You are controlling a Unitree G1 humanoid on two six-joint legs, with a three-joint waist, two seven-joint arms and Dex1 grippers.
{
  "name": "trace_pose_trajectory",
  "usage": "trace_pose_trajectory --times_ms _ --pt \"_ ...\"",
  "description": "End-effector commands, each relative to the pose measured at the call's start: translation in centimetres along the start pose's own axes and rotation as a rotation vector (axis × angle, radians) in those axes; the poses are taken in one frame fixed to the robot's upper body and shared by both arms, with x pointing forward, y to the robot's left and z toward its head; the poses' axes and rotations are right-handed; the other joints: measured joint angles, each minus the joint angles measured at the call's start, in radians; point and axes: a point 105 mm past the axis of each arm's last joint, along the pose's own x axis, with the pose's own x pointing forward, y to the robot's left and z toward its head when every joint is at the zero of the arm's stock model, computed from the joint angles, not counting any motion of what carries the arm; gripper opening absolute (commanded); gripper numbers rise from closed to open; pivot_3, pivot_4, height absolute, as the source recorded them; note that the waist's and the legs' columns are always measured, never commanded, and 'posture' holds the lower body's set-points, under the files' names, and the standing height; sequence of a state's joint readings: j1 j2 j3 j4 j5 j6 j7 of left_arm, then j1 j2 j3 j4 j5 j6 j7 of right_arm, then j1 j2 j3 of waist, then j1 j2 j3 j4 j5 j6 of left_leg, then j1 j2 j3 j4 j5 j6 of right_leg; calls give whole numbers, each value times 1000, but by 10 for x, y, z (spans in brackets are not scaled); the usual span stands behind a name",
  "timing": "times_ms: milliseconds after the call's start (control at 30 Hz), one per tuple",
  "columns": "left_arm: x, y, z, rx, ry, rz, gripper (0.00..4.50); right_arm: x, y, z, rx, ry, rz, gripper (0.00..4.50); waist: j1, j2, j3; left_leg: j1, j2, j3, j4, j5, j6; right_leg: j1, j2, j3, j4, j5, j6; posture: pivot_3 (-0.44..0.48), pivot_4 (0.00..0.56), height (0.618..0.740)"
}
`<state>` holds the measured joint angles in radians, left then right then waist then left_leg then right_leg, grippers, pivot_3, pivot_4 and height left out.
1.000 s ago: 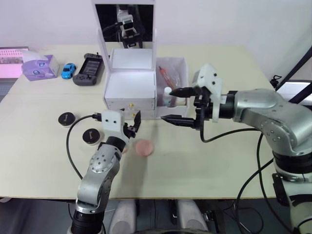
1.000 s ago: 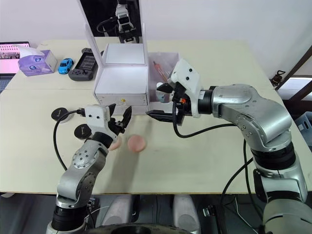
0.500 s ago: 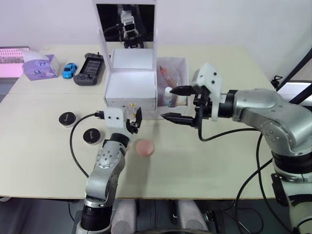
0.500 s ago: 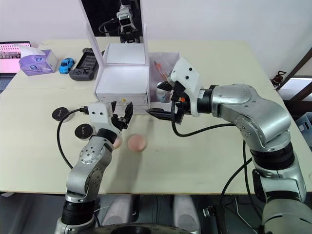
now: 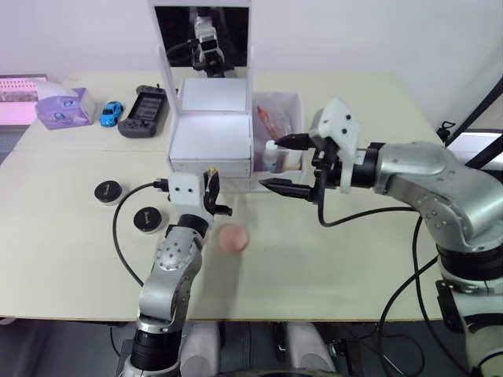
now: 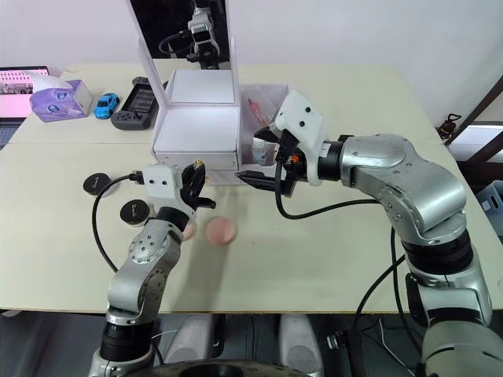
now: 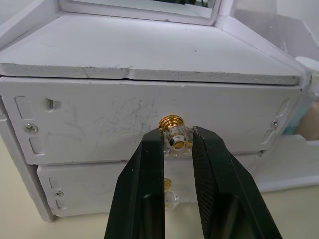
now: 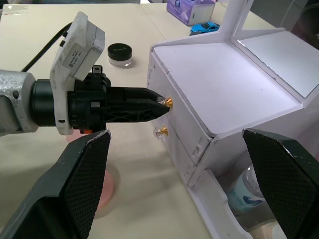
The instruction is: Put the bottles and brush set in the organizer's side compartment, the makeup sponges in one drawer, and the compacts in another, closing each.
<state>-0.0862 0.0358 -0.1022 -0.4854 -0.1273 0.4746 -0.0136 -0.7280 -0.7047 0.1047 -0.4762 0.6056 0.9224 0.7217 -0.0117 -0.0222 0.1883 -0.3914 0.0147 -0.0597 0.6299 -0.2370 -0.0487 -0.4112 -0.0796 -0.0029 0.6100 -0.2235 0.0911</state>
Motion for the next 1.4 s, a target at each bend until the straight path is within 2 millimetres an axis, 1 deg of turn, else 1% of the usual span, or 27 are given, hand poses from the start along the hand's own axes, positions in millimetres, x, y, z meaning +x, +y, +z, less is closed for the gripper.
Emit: trace_pose_trajectory --times_ms 33,100,233,300,367,533,600,633,967,1067,1233,1333,1400 --pt "-18 -6 9 -2 0 -88 257 4 4 9 -39 -50 6 4500 -2 0 0 0 0 0 0 0 0 0 0 0 0 0 0 0 150 740" --pt "-32 -7 5 2 42 -141 257 7 6 10 -36 -67 10 4500 -1 0 0 0 0 0 -1 0 0 -1 0 0 0 0 0 0 150 740" --pt "-54 -10 -1 -7 111 -226 257 10 7 11 -34 -81 16 4500 4 0 0 0 0 0 -1 0 0 -1 0 0 0 -1 0 0 150 740" --pt "-62 -12 -1 -14 133 -259 257 11 8 11 -34 -83 18 4500 2 1 0 0 0 0 0 0 0 0 -1 0 -1 -3 4 0 150 740" --pt "-67 -11 -1 -22 145 -269 257 11 8 10 -33 -84 20 4500 3 1 0 0 0 0 0 -1 0 0 -2 0 -3 -3 4 0 150 740" --pt "-74 -11 -1 -44 174 -286 257 12 10 9 -31 -85 27 4500 2 1 0 -2 0 0 -2 -1 0 2 -1 0 -9 -2 3 0 150 740" --pt "-76 -14 -2 -61 193 -317 257 12 10 10 -23 -91 35 4500 3 1 0 -2 -1 0 -2 -1 1 2 -2 0 -10 -2 2 0 150 740" --pt "-76 -15 -2 -70 201 -328 257 12 10 11 -21 -93 39 4500 4 1 0 -3 -1 0 -2 -1 1 2 -1 0 -10 0 0 0 150 740" --pt "-90 -22 -5 -128 258 -435 257 11 8 11 -28 -95 54 4500 4 1 0 -3 -1 0 -3 -2 2 2 -2 0 -11 0 0 0 150 740" --pt "-93 -25 -6 -133 263 -467 257 8 12 12 -24 -94 87 4500 5 1 0 -3 -1 0 -3 -2 2 2 -2 0 -11 0 0 0 150 740" --pt "-94 -23 -6 -138 255 -482 257 3 11 11 -23 -84 96 4500 5 1 0 -4 -1 0 -3 -2 2 2 -2 0 -12 0 0 0 150 740" --pt "-94 -20 -9 -138 267 -479 257 1 9 10 -31 -78 88 4500 5 1 0 -4 -1 0 -3 -2 2 2 -2 0 -12 0 0 0 150 740" --pt "-94 -18 -9 -163 261 -482 257 1 8 10 -35 -79 85 4500 5 1 0 -4 -1 0 -3 -2 2 2 -2 0 -13 0 0 0 150 740"
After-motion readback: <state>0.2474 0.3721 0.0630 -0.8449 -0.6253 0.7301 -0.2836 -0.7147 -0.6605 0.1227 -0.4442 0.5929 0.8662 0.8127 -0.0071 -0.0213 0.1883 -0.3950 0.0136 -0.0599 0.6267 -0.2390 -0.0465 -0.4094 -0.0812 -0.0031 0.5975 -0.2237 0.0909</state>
